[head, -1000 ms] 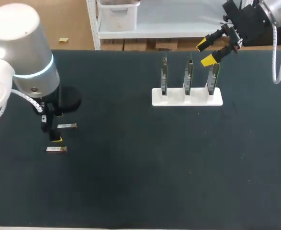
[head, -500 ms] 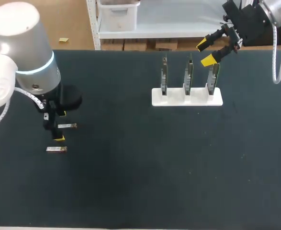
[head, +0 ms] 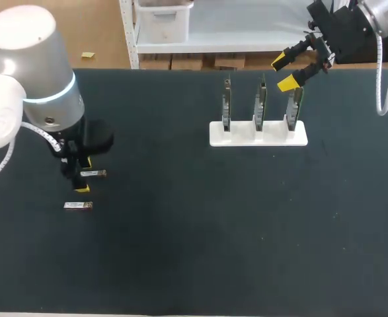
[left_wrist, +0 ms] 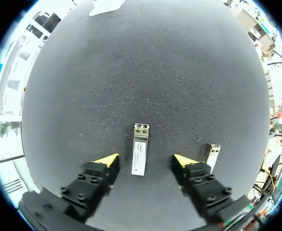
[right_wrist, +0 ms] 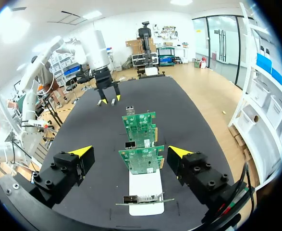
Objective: Pick up the optical module with the left hand, and insert it into the network port with the right hand.
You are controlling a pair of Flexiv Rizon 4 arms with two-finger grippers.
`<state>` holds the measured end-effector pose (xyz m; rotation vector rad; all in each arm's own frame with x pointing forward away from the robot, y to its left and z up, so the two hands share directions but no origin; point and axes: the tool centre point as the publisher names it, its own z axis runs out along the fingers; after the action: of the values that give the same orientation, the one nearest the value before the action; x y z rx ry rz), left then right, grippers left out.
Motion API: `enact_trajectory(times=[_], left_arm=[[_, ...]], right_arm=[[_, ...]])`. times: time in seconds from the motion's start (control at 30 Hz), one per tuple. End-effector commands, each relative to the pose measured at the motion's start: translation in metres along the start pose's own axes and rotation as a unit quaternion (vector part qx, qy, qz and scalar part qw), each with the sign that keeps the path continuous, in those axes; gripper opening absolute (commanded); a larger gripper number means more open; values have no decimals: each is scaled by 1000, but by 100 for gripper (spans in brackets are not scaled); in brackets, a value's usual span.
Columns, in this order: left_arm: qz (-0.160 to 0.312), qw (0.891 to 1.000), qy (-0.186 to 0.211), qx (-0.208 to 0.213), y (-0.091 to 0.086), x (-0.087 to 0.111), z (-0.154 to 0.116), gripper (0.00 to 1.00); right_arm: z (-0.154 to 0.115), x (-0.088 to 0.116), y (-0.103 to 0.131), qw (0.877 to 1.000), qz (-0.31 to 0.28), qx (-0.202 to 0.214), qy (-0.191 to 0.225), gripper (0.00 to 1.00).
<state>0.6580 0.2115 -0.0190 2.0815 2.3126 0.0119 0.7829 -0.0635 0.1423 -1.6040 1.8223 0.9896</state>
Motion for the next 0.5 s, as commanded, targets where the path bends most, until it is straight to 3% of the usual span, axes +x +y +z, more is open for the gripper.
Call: enact_trajectory(times=[0.03,0.37,0.5], left_arm=[[5,1000,-1,5,3,2,3,0],[11,1000,0,3,5,-3,2,0],[17,1000,-24,-4,6,-14,-13,0]], right_arm=[[0,0,1,1000,0,2,0,100],[0,0,1,1000,0,2,0,100],[0,0,1,1000,0,2,0,100]])
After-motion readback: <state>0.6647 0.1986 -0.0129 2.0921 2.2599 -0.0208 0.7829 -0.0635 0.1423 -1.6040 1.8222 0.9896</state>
